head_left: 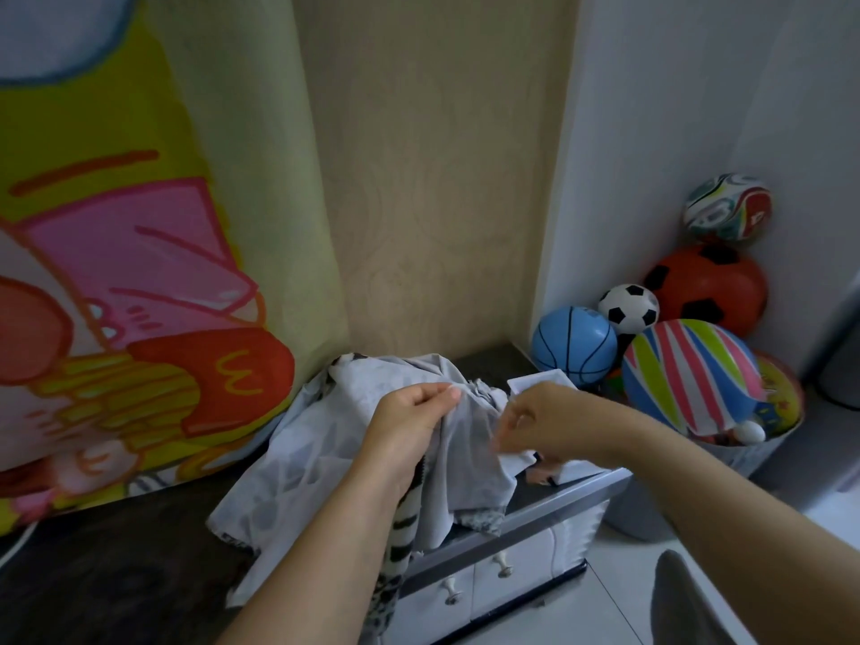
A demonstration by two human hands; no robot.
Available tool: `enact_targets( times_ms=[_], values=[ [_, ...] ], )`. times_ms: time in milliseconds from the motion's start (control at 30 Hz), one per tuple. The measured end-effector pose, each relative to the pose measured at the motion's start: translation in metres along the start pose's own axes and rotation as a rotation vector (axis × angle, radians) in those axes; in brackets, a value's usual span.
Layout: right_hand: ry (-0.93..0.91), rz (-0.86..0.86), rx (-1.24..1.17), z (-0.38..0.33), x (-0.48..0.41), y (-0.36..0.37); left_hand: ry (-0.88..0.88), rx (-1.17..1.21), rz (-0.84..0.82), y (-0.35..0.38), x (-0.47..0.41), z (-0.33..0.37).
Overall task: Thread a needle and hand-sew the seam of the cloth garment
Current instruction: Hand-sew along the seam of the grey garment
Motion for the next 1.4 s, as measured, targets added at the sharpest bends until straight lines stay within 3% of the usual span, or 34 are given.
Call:
enact_targets(
  times_ms=[67,133,367,433,500,600,667,767,833,867,933,1000,1067,1233,1400],
  values=[
    [-0.093,0.284,-0.022,-0.007,-0.004,-0.019,0.008,-0.01,-0.014,0.002,0.001,0.001],
    [-0.201,0.46,0.081,-0.019,-0.002,-0.028,0.01,-0.019,-0.024,0.004,0.002,0.001],
    [-0.337,0.578,0.15,-0.03,-0.004,-0.029,0.02,-0.001,-0.02,0.004,0.003,0.002],
    [-0.405,0.617,-0.026,-0.037,0.002,-0.034,0.001,0.004,-0.001,0.0,0.0,0.001],
    [-0.488,0.658,-0.385,-0.042,0.009,-0.04,-0.013,0.005,0.019,-0.003,-0.004,-0.001],
    [-0.558,0.428,-0.974,-0.05,0.005,-0.033,-0.009,0.014,0.021,-0.005,-0.006,-0.002],
    [-0.427,0.119,-1.095,-0.054,0.002,-0.011,0.0,0.02,0.012,-0.005,-0.006,-0.002],
    [-0.161,-0.277,-0.811,-0.036,0.011,0.025,-0.014,0.025,0.012,-0.004,-0.005,-0.003],
    [-0.052,-0.332,-0.506,-0.017,0.014,0.031,-0.014,0.015,0.033,-0.006,-0.005,-0.003],
    [-0.018,-0.273,-0.367,-0.008,0.009,0.028,-0.008,0.011,0.034,-0.006,-0.005,-0.003],
    [-0.026,0.002,-0.196,-0.002,-0.003,0.007,0.001,0.003,0.031,-0.005,-0.004,-0.001],
    [-0.125,0.293,-0.137,-0.008,-0.009,-0.016,0.014,-0.004,0.023,-0.002,-0.003,-0.001],
    [-0.223,0.441,-0.033,-0.017,-0.01,-0.025,0.02,-0.001,0.013,-0.001,-0.002,-0.001],
    [-0.33,0.536,0.092,-0.03,-0.006,-0.025,0.01,0.023,-0.005,0.0,-0.003,-0.002],
    [-0.521,0.498,-0.435,-0.037,0.004,-0.033,-0.011,0.062,0.007,-0.002,-0.004,-0.003]
  ],
)
Point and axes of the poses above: each hand's wrist, its own x-axis away from the middle knuckle, its own y-axis out of the palm, z = x × y, the point moved 9 cm from there along -x, towards the middle knuckle, and after that the axes turned 10 degrees about -y, right-handed, at the moved point
